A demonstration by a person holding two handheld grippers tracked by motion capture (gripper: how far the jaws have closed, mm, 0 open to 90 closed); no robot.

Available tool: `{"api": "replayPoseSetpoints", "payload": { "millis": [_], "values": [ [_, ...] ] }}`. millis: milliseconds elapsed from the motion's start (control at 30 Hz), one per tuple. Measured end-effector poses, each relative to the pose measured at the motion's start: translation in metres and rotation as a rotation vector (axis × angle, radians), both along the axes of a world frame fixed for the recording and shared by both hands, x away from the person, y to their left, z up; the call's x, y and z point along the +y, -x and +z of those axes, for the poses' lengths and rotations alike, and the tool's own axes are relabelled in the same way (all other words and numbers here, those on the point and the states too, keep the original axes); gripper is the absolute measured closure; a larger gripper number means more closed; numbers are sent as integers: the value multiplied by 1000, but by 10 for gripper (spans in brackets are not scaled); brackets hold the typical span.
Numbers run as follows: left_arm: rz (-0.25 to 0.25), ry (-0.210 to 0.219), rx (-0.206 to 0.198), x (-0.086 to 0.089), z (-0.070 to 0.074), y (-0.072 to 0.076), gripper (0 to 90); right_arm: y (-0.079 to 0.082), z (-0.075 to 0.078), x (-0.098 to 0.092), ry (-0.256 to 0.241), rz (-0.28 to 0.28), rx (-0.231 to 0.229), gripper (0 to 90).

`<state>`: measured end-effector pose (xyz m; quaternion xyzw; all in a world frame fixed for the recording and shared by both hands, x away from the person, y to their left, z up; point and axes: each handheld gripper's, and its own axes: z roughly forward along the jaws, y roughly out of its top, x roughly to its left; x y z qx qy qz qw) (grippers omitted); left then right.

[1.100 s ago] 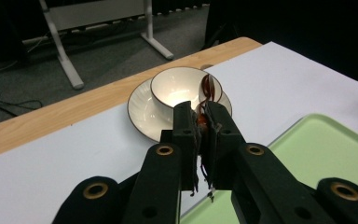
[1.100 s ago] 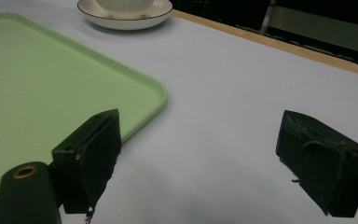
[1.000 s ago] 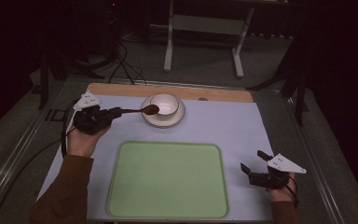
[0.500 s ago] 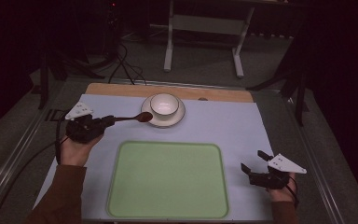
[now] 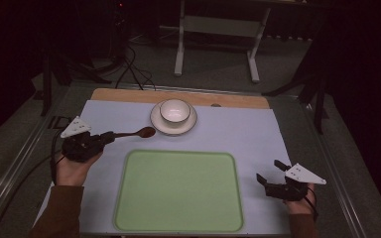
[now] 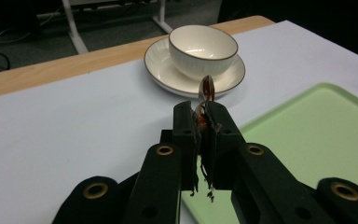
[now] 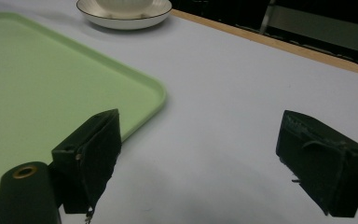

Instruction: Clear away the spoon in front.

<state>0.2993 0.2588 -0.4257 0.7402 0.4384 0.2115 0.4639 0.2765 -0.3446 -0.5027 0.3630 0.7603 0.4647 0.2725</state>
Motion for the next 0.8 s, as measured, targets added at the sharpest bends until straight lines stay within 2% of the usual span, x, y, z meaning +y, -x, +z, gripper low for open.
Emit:
{"api": "replayPoseSetpoints", "payload": {
  "millis": [267, 500, 800],
  "values": [
    [16, 6, 11, 7, -5, 13, 838, 0, 0, 0, 0, 2, 2, 138],
    [42, 17, 40, 12, -15, 26, 838, 0, 0, 1, 2, 5, 4, 138],
    [68, -19, 66, 11, -24, 34, 838, 0, 0, 0, 3, 6, 4, 138]
  ]
}}
